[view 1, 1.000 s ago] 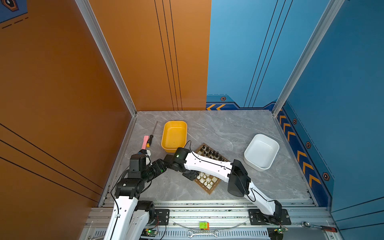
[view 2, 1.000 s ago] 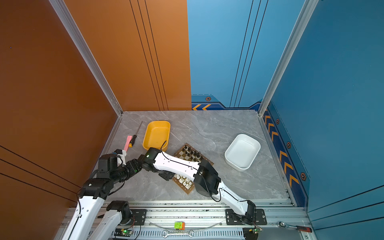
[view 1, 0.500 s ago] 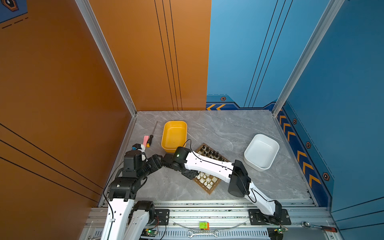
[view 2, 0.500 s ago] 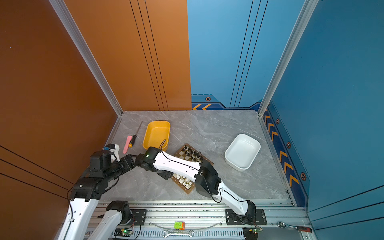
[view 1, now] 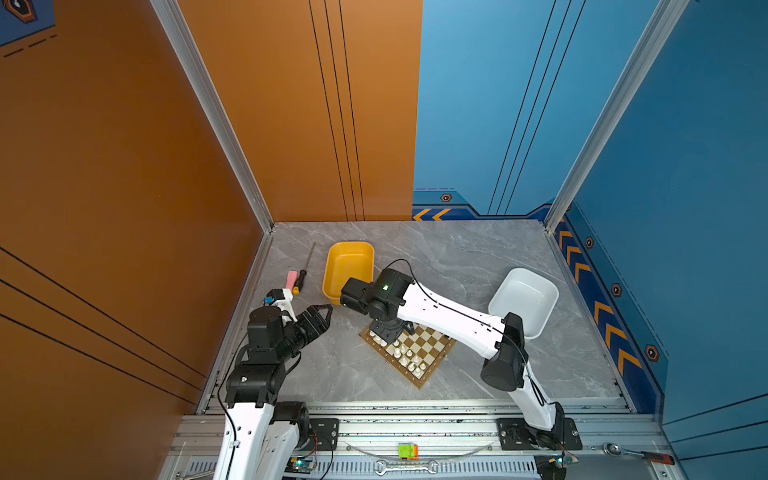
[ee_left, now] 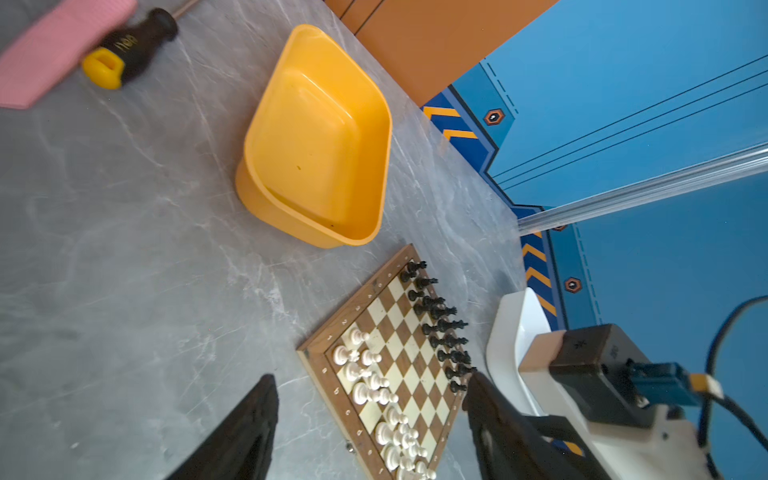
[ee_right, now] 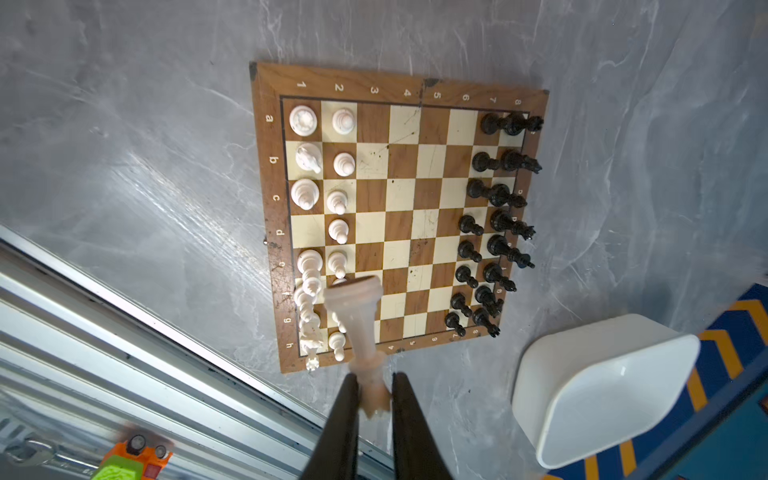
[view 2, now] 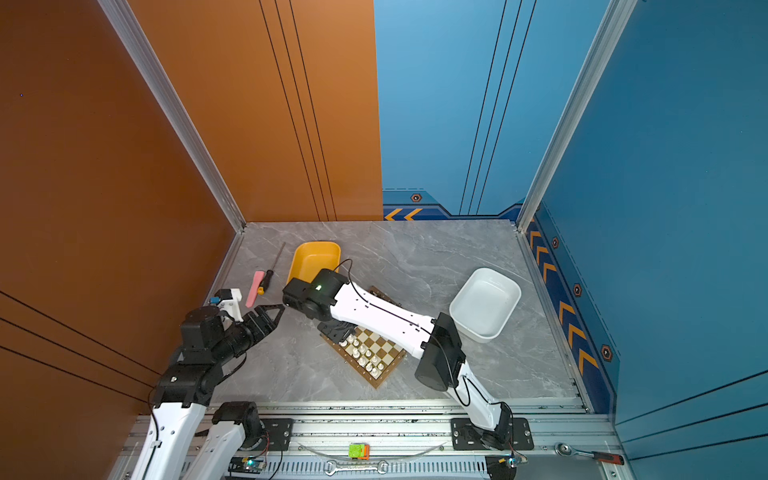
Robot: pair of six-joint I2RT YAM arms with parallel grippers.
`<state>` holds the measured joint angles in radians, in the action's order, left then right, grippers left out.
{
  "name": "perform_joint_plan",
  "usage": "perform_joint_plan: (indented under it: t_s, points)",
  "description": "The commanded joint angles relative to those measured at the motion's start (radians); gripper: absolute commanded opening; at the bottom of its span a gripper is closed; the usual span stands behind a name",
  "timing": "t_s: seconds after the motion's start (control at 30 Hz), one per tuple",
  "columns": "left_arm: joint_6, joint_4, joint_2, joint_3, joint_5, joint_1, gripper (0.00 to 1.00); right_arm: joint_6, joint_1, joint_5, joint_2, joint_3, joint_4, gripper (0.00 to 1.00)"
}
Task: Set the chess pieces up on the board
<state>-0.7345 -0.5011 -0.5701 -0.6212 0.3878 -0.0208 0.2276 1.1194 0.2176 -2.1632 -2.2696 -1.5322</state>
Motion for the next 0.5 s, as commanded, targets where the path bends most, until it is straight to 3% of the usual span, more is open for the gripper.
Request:
perform_joint_plan:
  t_s: [0.0,0.3,0.47]
  points:
    - [-0.067,0.120,-0.036,0.036,0.137,-0.007,0.73,-0.002,-0.030,-0.105,0.082,0.063,0.068,0.17]
    - [-0.209,0.432,-0.161,0.139,0.285,0.057,0.71,-0.004,-0.072,-0.223,0.190,0.155,0.173,0.17]
    - [-0.281,0.598,-0.219,0.154,0.266,0.155,0.72,-0.006,-0.073,-0.245,0.204,0.176,0.199,0.17]
